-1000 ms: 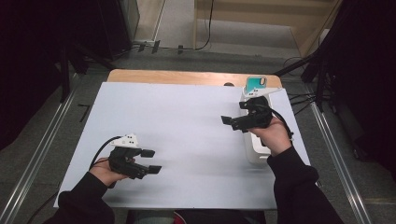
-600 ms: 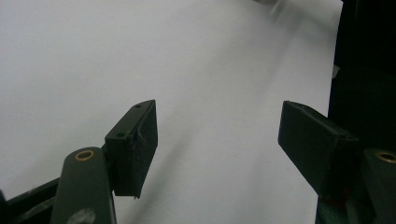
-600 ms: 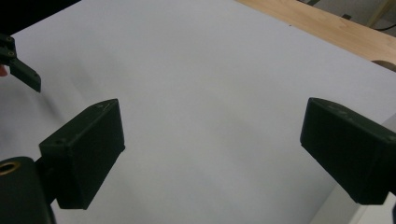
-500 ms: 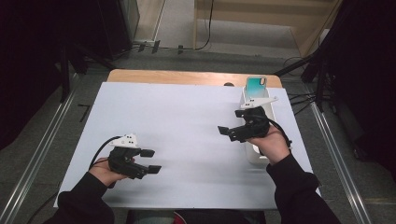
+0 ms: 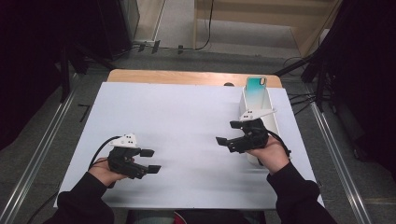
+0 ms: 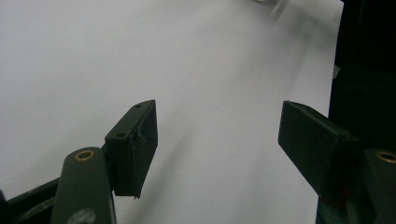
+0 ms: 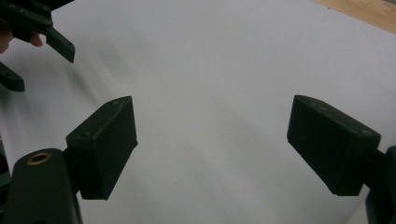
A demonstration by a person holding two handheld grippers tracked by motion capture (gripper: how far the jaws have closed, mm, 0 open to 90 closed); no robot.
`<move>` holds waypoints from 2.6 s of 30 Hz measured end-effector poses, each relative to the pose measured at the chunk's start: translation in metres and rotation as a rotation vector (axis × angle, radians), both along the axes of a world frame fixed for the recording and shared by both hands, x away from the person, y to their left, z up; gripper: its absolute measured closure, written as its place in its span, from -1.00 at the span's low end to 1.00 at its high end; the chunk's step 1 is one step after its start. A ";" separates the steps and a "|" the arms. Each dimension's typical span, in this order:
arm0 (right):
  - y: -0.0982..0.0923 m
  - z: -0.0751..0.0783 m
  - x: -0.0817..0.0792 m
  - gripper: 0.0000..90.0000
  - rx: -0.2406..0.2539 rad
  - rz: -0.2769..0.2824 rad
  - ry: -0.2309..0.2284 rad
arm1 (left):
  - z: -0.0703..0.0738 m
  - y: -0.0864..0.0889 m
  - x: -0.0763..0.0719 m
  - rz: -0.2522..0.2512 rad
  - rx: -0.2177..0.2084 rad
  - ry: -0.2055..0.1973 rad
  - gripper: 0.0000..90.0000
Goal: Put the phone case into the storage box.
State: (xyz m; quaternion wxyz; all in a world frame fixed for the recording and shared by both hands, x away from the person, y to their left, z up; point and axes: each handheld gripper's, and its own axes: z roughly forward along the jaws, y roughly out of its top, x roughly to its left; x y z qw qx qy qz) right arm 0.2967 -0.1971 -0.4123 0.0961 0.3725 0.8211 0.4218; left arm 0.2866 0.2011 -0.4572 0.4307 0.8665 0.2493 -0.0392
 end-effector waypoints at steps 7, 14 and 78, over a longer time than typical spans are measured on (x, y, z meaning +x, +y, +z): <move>-0.002 -0.008 -0.011 -0.68 0.004 0.044 0.004 | 0.000 0.001 0.000 -0.003 0.002 0.000 -0.38; -0.005 -0.015 -0.024 -0.67 0.015 0.082 0.000 | 0.001 0.001 0.000 0.000 0.002 -0.004 -0.38; -0.036 -0.056 -0.076 -0.67 -0.038 0.147 0.048 | 0.000 0.004 -0.003 0.002 0.010 -0.004 -0.38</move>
